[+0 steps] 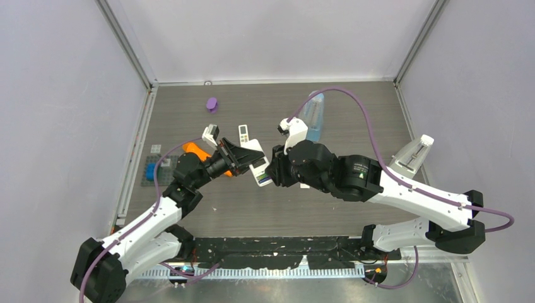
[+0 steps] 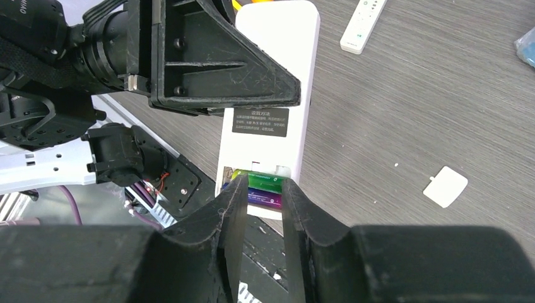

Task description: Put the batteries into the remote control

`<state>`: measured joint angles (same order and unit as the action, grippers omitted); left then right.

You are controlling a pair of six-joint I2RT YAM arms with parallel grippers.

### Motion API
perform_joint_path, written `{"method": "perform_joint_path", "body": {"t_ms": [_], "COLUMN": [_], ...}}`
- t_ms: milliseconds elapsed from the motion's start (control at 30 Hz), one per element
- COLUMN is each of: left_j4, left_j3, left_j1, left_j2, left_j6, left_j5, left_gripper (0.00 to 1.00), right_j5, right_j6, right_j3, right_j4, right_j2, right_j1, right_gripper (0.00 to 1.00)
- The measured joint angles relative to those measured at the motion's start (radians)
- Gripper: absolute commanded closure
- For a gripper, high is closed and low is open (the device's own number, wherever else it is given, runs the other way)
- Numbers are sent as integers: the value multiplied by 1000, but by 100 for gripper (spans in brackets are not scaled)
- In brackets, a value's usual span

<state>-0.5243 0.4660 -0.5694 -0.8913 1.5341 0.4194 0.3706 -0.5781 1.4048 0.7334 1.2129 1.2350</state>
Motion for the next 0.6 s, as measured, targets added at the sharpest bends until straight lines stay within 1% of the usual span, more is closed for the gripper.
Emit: {"method": "perform_joint_path", "body": {"t_ms": [267, 600], "left_j4": [0, -1], "left_j3": [0, 0], "left_j1": [0, 0], "left_j2": [0, -1], "left_j6": [1, 3], "left_j5": [0, 0], "left_gripper": [100, 100], "right_j5": [-18, -25], "right_j6": [0, -1], "right_j3": [-15, -21], "right_j4": [-4, -6], "right_j2": [0, 0], "right_j1": [-3, -9], "right_gripper": [72, 80]}}
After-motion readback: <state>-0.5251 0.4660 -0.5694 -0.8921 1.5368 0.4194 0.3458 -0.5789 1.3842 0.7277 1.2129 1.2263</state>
